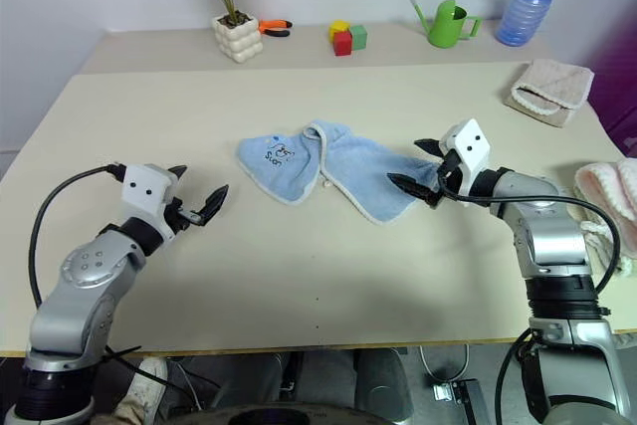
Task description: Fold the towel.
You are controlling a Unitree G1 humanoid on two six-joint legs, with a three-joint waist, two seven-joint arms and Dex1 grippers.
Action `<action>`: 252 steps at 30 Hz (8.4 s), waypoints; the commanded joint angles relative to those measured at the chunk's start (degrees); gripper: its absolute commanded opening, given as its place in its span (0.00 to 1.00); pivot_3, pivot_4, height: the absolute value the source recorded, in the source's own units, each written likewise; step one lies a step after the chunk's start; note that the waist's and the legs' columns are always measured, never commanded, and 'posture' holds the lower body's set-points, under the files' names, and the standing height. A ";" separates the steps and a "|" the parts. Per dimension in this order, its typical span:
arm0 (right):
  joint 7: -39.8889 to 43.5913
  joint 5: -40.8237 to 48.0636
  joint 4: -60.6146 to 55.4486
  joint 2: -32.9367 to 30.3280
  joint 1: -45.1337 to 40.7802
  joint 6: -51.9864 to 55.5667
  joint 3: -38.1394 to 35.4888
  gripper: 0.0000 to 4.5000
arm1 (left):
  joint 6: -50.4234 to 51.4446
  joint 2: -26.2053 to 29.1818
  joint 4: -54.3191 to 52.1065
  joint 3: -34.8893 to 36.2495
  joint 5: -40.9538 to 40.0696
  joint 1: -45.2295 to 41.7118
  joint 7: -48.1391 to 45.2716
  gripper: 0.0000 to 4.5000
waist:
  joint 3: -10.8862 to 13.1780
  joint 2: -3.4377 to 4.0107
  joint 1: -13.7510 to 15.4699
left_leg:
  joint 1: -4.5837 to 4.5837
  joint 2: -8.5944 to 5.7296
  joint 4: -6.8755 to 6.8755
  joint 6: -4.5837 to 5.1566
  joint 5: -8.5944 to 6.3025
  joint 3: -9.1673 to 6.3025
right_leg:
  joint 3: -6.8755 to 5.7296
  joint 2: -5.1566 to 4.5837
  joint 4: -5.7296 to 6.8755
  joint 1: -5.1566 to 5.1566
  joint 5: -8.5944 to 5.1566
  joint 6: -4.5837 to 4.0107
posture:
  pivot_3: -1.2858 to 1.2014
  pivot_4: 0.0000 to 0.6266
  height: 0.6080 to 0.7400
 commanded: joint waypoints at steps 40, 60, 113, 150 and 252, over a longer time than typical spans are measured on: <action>-11.97 -1.68 -15.34 6.75 8.17 1.66 4.07 1.00 | -11.86 0.03 24.83 -25.57 12.93 -21.29 -18.71 0.95 | -0.01 0.01 1.03 | 0.01 -0.03 0.06 -0.01 0.01 0.02 | 0.00 0.01 0.01 0.02 0.00 0.02 | 0.52 0.24 0.94; -7.79 -4.43 -19.58 0.20 11.85 0.18 5.94 1.00 | -15.11 -4.51 29.96 -18.15 12.72 -22.41 -10.57 0.00 | -0.03 0.04 1.07 | 0.22 -0.01 0.08 0.01 0.00 -0.02 | -0.03 0.04 0.04 0.22 0.00 0.03 | 0.52 0.24 0.94; -27.97 -28.98 3.36 -8.71 -15.78 -6.56 7.96 0.03 | -25.54 0.54 44.64 -1.61 11.77 -42.71 -0.01 0.00 | -0.03 -0.09 1.83 | 0.09 -0.06 0.13 -0.12 0.08 -0.02 | -0.14 0.01 -0.03 0.19 0.01 0.07 | 0.52 0.24 0.94; 10.09 -1.60 -12.25 -20.47 4.05 1.81 1.46 0.03 | -0.38 25.13 10.93 16.49 -11.23 4.31 -26.08 0.00 | 0.06 0.10 -0.05 | 0.08 0.02 0.09 0.18 -0.11 0.06 | -0.05 -0.07 -0.06 0.11 0.00 0.05 | 0.52 0.24 0.94; -37.11 7.03 -21.36 2.78 2.60 21.68 -5.78 0.01 | -9.29 -1.13 10.88 -14.09 -4.13 -15.61 -18.75 0.84 | -0.06 0.37 -0.24 | 0.27 0.03 0.05 0.15 -0.07 0.12 | 0.04 0.11 0.03 0.22 0.02 0.05 | 0.52 0.24 0.94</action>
